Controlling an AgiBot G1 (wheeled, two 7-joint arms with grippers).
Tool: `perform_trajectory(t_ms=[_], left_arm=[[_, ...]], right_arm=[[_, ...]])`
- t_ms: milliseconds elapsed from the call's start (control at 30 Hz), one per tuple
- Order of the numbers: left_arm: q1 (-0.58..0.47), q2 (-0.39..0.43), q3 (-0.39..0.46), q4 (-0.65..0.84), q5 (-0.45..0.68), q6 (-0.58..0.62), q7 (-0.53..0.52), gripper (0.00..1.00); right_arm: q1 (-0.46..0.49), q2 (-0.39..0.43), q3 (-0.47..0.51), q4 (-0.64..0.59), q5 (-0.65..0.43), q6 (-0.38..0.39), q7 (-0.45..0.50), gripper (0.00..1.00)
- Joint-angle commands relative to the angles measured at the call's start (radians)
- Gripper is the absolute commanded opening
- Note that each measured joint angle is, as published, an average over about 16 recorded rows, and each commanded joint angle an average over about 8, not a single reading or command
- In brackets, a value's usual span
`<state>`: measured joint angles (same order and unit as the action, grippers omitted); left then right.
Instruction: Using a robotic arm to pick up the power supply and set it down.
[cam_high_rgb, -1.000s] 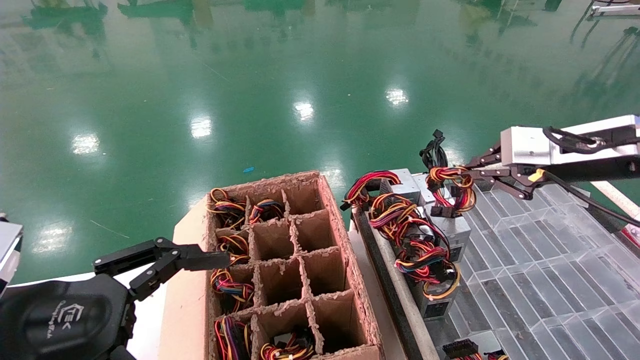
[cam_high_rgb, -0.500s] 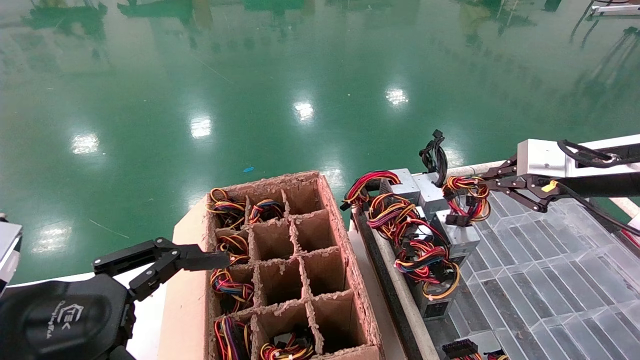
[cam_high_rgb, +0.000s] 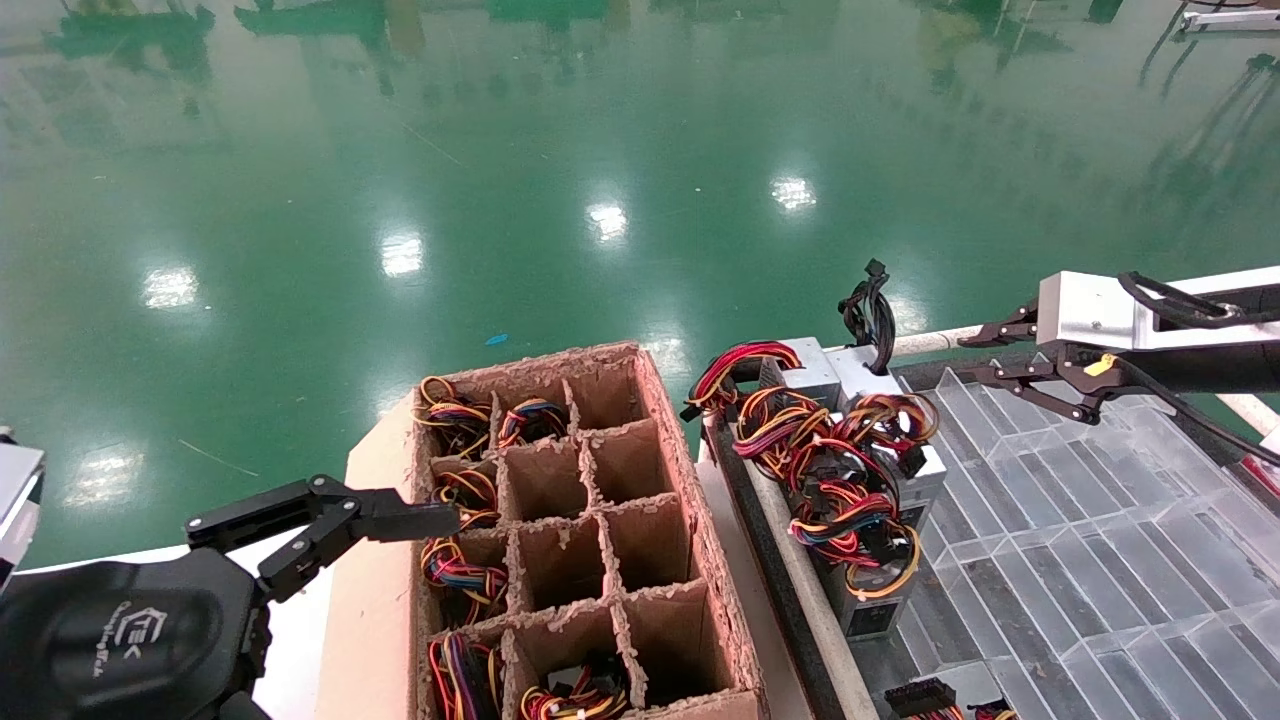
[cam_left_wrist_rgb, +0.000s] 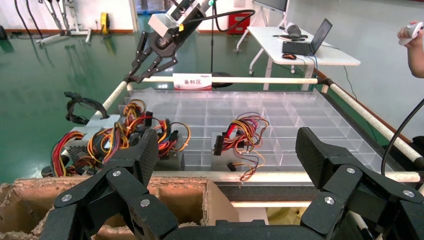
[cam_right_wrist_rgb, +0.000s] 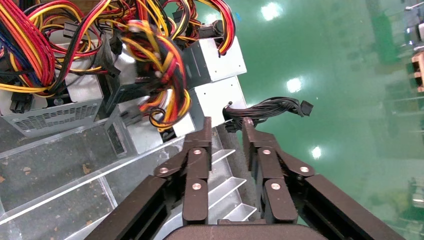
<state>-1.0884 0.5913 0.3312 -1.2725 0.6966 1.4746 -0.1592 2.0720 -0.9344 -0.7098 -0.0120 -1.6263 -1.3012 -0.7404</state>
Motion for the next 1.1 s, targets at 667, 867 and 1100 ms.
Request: perform_trajectory(t_ms=[667,867,1100], left_arm=[[0.0,0.0,0.0,0.0,0.0,0.0,0.0,1.0],[0.0,0.0,0.0,0.0,0.0,0.0,0.0,1.0],[0.0,0.0,0.001,0.0,0.0,0.0,0.0,1.0]], right_arm=[[-0.137,0.044,0.059,0.182,0.122,-0.031,0.125,1.0],[-0.236,0.077,0.102,0.311,0.212,-0.05,0.218,1.0],[-0.352,0.114,0.152,0.461,0.316,-0.072,0.326,1.0]])
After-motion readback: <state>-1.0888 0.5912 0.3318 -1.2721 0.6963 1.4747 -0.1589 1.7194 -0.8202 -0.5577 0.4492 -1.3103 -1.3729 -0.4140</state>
